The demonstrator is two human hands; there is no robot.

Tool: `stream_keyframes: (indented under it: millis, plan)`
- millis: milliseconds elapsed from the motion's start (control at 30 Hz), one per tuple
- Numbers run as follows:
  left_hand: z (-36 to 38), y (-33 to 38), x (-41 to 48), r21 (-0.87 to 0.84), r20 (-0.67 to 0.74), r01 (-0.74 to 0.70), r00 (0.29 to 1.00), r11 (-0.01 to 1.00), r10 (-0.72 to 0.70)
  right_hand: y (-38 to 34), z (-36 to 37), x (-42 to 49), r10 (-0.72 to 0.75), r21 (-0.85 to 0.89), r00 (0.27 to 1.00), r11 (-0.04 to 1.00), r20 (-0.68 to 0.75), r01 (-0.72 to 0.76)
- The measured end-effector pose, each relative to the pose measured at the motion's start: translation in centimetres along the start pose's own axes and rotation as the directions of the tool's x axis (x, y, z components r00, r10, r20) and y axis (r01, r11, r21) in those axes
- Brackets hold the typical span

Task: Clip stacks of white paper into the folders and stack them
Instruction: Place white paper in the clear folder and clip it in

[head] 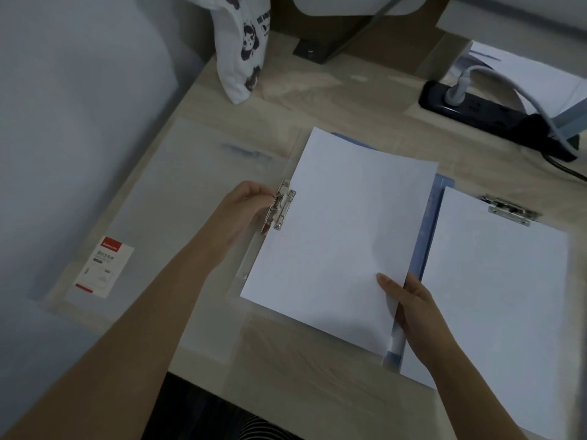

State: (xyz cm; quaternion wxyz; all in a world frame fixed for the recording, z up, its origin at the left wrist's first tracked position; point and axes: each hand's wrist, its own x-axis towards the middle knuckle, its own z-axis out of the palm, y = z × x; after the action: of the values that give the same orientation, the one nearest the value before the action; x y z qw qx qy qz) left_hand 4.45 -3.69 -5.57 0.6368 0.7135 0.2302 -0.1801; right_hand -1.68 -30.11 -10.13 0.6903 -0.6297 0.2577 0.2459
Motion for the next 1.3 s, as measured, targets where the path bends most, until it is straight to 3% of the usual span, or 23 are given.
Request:
stream_keyframes:
  millis: [200,467,800,1033,1300]
  plan:
    - [0.0,1.0,-1.3,0.151,0.090,0.039,0.994,0.988,-0.053,0.2,0.0,0.0,0.000,-0.009,1.000,1.000,-0.028,0.000]
    - [-0.9,0.9,-0.4,0.303,0.102,0.176,0.971,0.937,-0.216,0.2,0.0,0.0,0.003,-0.029,0.999,1.000,-0.045,-0.004]
    - [-1.3,-1.5,-0.8,0.090,0.287,0.196,0.934,0.976,-0.214,0.2,-0.1,-0.1,0.017,-0.013,1.000,1.000,-0.027,-0.017]
    - [-0.7,-2.8,-1.1,0.076,0.067,0.158,0.984,0.985,-0.163,0.1,0.0,-0.3,0.011,-0.037,0.999,0.999,-0.043,-0.013]
    - [-0.3,-3.7,-0.7,0.014,0.005,0.099,0.995,0.995,-0.099,0.3,0.0,-0.2,0.014,-0.042,0.999,0.999,-0.051,-0.016]
